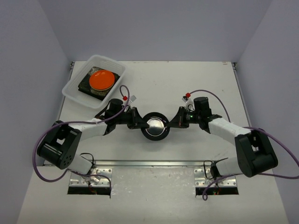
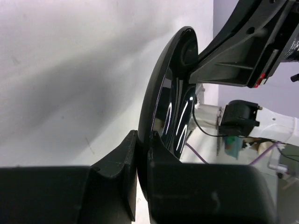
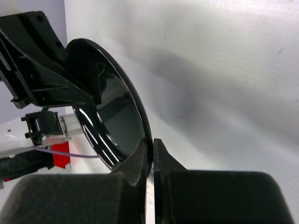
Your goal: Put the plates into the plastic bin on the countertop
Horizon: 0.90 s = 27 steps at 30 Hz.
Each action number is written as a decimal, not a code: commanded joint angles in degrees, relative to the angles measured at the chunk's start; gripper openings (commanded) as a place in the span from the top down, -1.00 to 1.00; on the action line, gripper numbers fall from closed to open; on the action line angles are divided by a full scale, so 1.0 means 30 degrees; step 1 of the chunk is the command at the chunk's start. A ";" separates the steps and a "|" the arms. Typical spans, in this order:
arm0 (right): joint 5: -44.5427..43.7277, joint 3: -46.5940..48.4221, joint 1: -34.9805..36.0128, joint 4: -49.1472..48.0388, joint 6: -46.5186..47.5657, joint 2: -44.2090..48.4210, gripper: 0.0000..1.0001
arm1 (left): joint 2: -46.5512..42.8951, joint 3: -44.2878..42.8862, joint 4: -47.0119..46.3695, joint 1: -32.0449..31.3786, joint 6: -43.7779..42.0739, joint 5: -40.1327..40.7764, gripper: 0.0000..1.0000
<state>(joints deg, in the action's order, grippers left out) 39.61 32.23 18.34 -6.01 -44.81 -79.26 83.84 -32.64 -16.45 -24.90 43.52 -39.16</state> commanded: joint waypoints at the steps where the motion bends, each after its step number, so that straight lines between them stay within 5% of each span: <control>1: -0.0411 0.1033 0.0039 -0.0309 -0.0670 0.0789 -0.11 | -0.0611 -0.2336 0.1861 0.0181 -0.1023 0.2377 1.00; 2: -0.1433 0.1114 -0.0042 0.0984 -0.0518 0.1123 -0.71 | -0.1150 -0.2783 0.2680 0.0411 -0.1123 0.3705 1.00; 3: -0.2697 0.1123 -0.0201 0.2056 -0.0256 0.1468 -0.97 | -0.1702 -0.3191 0.3601 0.0891 -0.1055 0.4870 1.00; 10: -0.4811 0.0280 -0.0995 0.4043 0.1004 0.2952 -0.98 | -0.3134 -0.7247 0.7535 0.8340 0.1073 0.9295 1.00; 15: -0.5001 -0.0589 -0.1211 0.4775 0.1626 0.3854 -0.98 | 0.0010 -1.0404 0.8473 1.2208 0.2623 1.0549 1.00; 22: -0.4887 -0.1426 -0.1252 0.5086 0.1745 0.4541 -0.98 | 0.7172 -1.8243 1.1444 1.3192 0.1495 0.8719 0.92; 27: -0.5378 -0.1359 -0.1312 0.5492 0.2136 0.4584 -0.98 | 0.8171 -1.8816 1.1626 1.3191 0.1225 0.8621 0.42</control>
<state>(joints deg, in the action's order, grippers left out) 25.48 27.79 14.78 10.45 -40.47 -66.78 109.60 -86.48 16.17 14.70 48.19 -11.40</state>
